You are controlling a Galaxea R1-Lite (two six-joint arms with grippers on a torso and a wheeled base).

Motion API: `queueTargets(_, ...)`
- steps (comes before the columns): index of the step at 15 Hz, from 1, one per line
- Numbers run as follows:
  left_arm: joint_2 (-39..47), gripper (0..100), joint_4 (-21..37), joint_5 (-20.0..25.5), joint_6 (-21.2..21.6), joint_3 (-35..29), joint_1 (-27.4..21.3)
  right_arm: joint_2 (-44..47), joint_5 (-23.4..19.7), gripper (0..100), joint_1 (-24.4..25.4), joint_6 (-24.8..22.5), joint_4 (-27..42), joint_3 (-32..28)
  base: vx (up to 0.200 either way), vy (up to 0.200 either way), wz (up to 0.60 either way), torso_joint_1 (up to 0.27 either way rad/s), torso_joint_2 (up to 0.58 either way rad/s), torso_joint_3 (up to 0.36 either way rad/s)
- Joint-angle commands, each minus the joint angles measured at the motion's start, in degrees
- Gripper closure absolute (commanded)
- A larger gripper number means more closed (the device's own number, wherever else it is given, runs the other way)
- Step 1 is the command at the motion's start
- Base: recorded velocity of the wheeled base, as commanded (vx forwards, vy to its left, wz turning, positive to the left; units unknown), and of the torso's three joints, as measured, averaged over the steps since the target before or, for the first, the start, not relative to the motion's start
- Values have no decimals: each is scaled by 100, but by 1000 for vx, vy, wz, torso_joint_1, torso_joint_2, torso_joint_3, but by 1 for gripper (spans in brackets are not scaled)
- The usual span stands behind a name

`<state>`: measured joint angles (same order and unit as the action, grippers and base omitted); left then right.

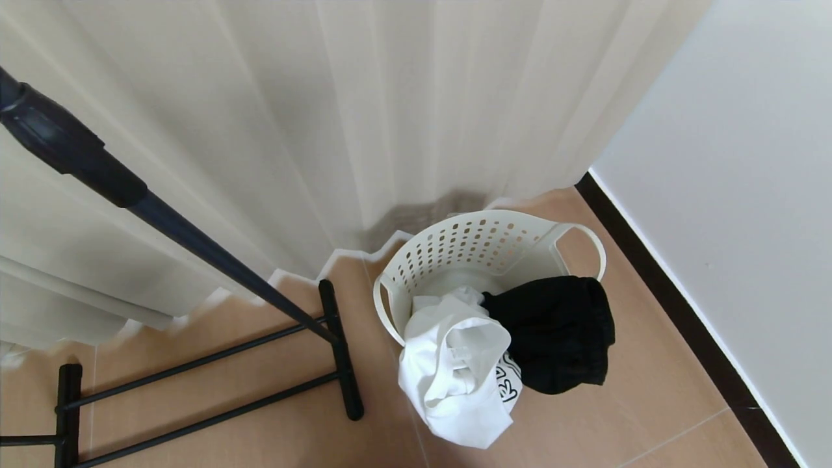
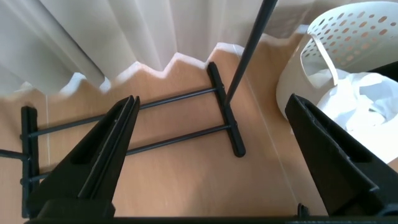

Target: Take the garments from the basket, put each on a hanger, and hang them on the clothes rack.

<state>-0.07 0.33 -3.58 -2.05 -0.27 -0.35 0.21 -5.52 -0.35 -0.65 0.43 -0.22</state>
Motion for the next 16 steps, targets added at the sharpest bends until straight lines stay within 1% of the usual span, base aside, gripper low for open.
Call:
queueTargets(1, 7, 0, 2, -2, -6, 0, 0, -3, -1, 0, 0, 3, 1, 4, 0, 0, 0, 2, -2, -203)
queueTargets(5, 7, 0, 2, -20, -15, 0, 0, -3, 7, 0, 0, -50, -34, 13, 0, 0, 0, 1, 5, -146)
queueTargets(7, 7, 0, 2, -28, -24, 0, 0, 14, 209, 0, -17, -199, 80, -22, 0, 0, 0, 0, 0, 0)
queueTargets(8, 7, 0, -7, 7, 11, 0, 0, 331, 245, 0, -35, -392, 133, -163, 0, 0, 0, 0, 0, 0)
queueTargets(9, 7, 0, -7, 7, 11, 0, 0, 357, 245, 0, -26, -410, 133, -180, 0, 0, 0, 0, 0, 0)
queueTargets(10, 7, 0, -7, -2, 20, 0, 0, 1236, 218, 0, 167, -639, 80, -585, 0, 0, 0, 0, 0, 0)
queueTargets(11, 7, 0, -7, -2, 11, 0, 0, 2177, 245, 0, 457, -674, 45, -1050, 0, 0, 0, 0, 0, 0)
queueTargets(12, 7, 0, -7, 7, 20, 0, 0, 2598, 245, 0, 554, -797, 36, -1358, 0, 0, 0, 0, 0, 0)
queueTargets(13, 7, 0, -7, 7, 20, 0, 0, 2739, 236, 0, 563, -893, 36, -1455, 0, 0, 0, 0, 0, 0)
queueTargets(14, 7, 0, -7, 7, 20, 0, 0, 3249, 245, 0, 571, -1386, 36, -1701, 0, 0, 0, 0, 0, 0)
queueTargets(15, 7, 0, -7, 7, 20, 0, 0, 3249, 245, 0, 571, -1386, 36, -1701, 0, 0, 0, 0, 0, 0)
queueTargets(16, 7, 0, -7, 7, 20, 0, 0, 4251, 271, 0, 528, -2291, 28, -2254, 0, 0, 0, 0, 0, 0)
